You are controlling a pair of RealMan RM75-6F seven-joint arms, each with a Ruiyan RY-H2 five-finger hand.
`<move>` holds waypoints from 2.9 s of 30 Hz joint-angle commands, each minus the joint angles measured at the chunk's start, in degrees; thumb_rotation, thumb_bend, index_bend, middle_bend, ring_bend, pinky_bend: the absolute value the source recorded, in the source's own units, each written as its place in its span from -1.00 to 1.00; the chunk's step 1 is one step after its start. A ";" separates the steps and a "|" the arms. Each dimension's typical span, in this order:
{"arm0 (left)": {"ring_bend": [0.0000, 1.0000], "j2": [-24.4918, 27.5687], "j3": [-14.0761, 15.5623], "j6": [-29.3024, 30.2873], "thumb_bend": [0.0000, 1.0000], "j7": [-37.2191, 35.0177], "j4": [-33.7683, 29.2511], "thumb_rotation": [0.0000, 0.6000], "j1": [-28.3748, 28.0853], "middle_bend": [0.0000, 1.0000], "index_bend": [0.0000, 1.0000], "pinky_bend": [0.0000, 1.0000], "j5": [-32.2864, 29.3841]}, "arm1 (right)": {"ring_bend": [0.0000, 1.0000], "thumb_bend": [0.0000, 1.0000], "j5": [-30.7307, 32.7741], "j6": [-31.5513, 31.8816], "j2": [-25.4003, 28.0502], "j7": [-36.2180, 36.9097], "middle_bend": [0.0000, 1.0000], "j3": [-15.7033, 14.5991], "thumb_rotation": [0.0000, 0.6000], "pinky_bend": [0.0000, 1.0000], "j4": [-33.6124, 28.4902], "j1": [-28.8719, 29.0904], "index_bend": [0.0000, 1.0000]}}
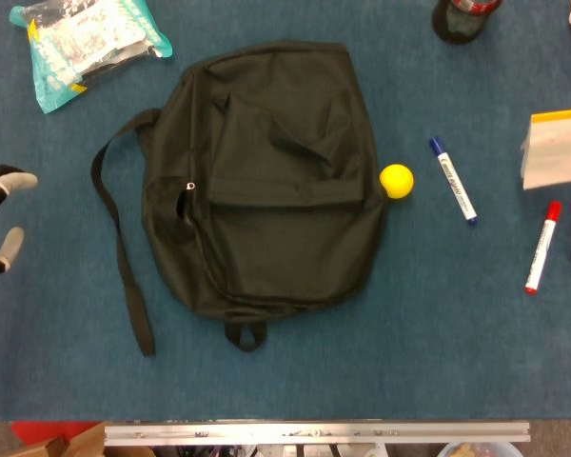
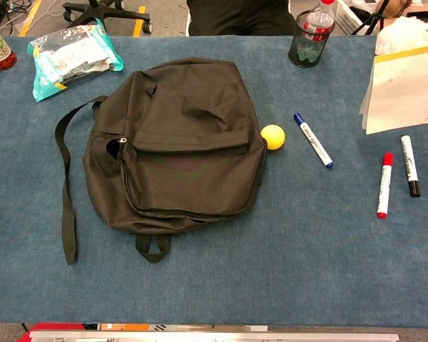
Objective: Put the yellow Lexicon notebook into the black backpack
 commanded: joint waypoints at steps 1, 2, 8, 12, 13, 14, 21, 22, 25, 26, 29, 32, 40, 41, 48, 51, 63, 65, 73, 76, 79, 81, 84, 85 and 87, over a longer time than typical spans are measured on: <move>-0.54 0.09 0.01 -0.26 -0.28 0.41 -0.34 1.00 -0.25 -0.45 -0.45 -0.46 0.08 | -0.14 0.17 0.20 0.04 0.94 0.29 0.22 0.05 1.00 0.17 -1.23 -0.37 0.41; -0.54 0.09 0.01 -0.33 -0.29 0.54 -0.43 1.00 -0.32 -0.45 -0.45 -0.46 0.06 | -0.13 0.17 0.26 -0.01 1.15 0.39 0.23 0.00 1.00 0.18 -1.61 -0.46 0.41; -0.54 0.22 0.18 -0.82 -0.28 1.01 -0.69 1.00 -0.62 -0.45 -0.45 -0.46 -0.01 | -0.07 0.25 1.49 -1.82 3.17 1.48 0.28 -0.30 1.00 0.25 -5.38 -1.01 0.43; -0.54 0.67 0.59 -1.37 -0.29 0.98 -0.92 1.00 -0.93 -0.45 -0.45 -0.46 0.49 | -0.05 0.25 3.39 -4.03 5.88 3.05 0.29 0.09 1.00 0.27 -10.17 -1.40 0.43; -0.54 0.76 0.65 -1.55 -0.29 0.95 -0.93 1.00 -1.05 -0.45 -0.45 -0.46 0.60 | -0.05 0.25 3.68 -4.34 6.38 3.15 0.29 0.15 1.00 0.27 -10.93 -1.44 0.43; -0.54 0.82 0.71 -1.71 -0.28 0.96 -0.89 1.00 -1.18 -0.45 -0.45 -0.46 0.74 | -0.05 0.25 3.94 -4.64 6.81 3.24 0.29 0.19 1.00 0.27 -11.54 -1.45 0.43; -0.54 1.26 1.52 -3.54 -0.29 1.01 -0.48 1.00 -2.61 -0.45 -0.45 -0.46 2.64 | -0.04 0.25 5.83 -6.10 8.88 4.52 0.30 0.28 1.00 0.29 -14.53 -1.77 0.44; -0.54 1.28 1.73 -3.98 -0.29 0.89 -0.33 1.00 -2.98 -0.45 -0.45 -0.46 3.18 | -0.04 0.25 5.92 -6.01 9.07 4.70 0.30 0.32 1.00 0.29 -14.78 -1.81 0.44; -0.54 1.52 2.34 -5.78 -0.29 1.07 -0.16 1.00 -4.28 -0.45 -0.45 -0.46 4.64 | -0.04 0.25 6.20 -5.63 9.52 5.20 0.30 0.72 1.00 0.29 -15.29 -1.83 0.44; -0.54 1.69 2.57 -6.43 -0.29 1.19 -0.26 1.00 -4.76 -0.45 -0.45 -0.46 5.23 | -0.04 0.26 6.30 -5.51 9.68 5.25 0.30 0.87 1.00 0.29 -15.39 -1.80 0.44; -0.54 2.02 3.23 -8.28 -0.29 1.23 -0.64 1.00 -6.62 -0.45 -0.45 -0.46 7.77 | -0.04 0.26 6.78 -5.28 10.30 5.34 0.30 1.43 1.00 0.29 -15.79 -1.65 0.44; -0.54 1.78 3.76 -10.20 -0.29 1.10 -0.58 1.00 -8.80 -0.45 -0.45 -0.47 10.52 | -0.04 0.25 7.44 -5.15 10.94 5.57 0.30 2.03 1.00 0.29 -16.26 -1.53 0.44; -0.56 -2.41 4.80 -16.39 -0.39 2.71 1.44 1.00 -14.90 -0.51 -0.55 -0.48 16.02 | -0.03 0.25 8.34 -4.39 12.28 5.55 0.31 2.43 1.00 0.30 -17.46 -1.71 0.44; -0.56 -3.28 4.84 -17.18 -0.39 2.85 1.91 1.00 -15.53 -0.52 -0.57 -0.48 16.18 | -0.03 0.25 8.38 -4.32 12.40 5.55 0.31 2.41 1.00 0.31 -17.59 -1.74 0.44; -0.58 -10.26 4.48 -21.53 -0.41 4.47 5.16 1.00 -19.30 -0.57 -0.63 -0.48 15.81 | -0.02 0.26 8.22 -3.74 13.30 5.29 0.31 2.02 1.00 0.31 -18.77 -1.94 0.44; -0.60 -12.46 4.23 -22.86 -0.41 6.42 6.35 1.00 -20.32 -0.59 -0.65 -0.48 15.20 | -0.02 0.26 8.12 -3.55 13.48 5.44 0.32 1.75 1.00 0.31 -19.08 -2.10 0.45; -0.74 -19.36 5.15 -25.30 -0.49 12.53 11.34 1.00 -21.77 -0.74 -0.85 -0.51 12.73 | -0.02 0.26 8.16 -3.38 13.62 6.56 0.32 0.94 1.00 0.32 -18.79 -2.59 0.45; -0.74 -20.28 5.38 -25.39 -0.49 12.18 12.06 1.00 -21.94 -0.74 -0.85 -0.52 12.35 | -0.02 0.26 8.19 -3.34 13.64 6.68 0.32 0.89 1.00 0.32 -18.72 -2.64 0.45; -0.74 -24.31 5.56 -26.09 -0.49 9.97 14.30 1.00 -23.52 -0.74 -0.85 -0.52 10.74 | -0.02 0.26 8.42 -2.82 13.99 7.31 0.32 0.85 1.00 0.32 -18.98 -3.09 0.45; -0.74 -25.57 5.59 -26.45 -0.49 9.24 14.75 1.00 -24.14 -0.74 -0.85 -0.51 10.15 | -0.02 0.26 8.73 -2.74 14.25 7.69 0.32 0.88 1.00 0.32 -18.97 -3.36 0.45; -0.74 -26.79 5.62 -26.92 -0.49 8.18 15.23 1.00 -24.79 -0.74 -0.85 -0.51 9.47 | -0.02 0.25 8.94 -2.71 14.52 8.27 0.32 0.94 1.00 0.32 -19.02 -3.62 0.45; -0.74 -27.65 5.67 -27.30 -0.49 7.32 15.62 1.00 -25.27 -0.74 -0.83 -0.51 9.04 | -0.02 0.26 8.96 -2.65 14.68 8.55 0.32 0.93 1.00 0.32 -18.99 -3.77 0.45; -0.72 -28.90 5.62 -27.50 -0.49 5.82 16.21 1.00 -25.91 -0.73 -0.75 -0.51 8.58 | -0.02 0.26 9.04 -2.59 14.82 8.93 0.32 0.93 1.00 0.32 -19.00 -3.95 0.45; -0.71 -29.41 5.55 -27.66 -0.49 4.82 16.30 1.00 -26.23 -0.73 -0.72 -0.51 8.25 | -0.02 0.25 9.07 -2.55 14.87 9.06 0.32 0.93 1.00 0.32 -18.96 -4.03 0.45; -0.67 -30.22 5.40 -27.63 -0.49 2.95 16.38 1.00 -26.77 -0.69 -0.61 -0.50 8.00 | -0.02 0.25 9.14 -2.50 14.93 9.27 0.32 0.96 1.00 0.32 -18.94 -4.12 0.45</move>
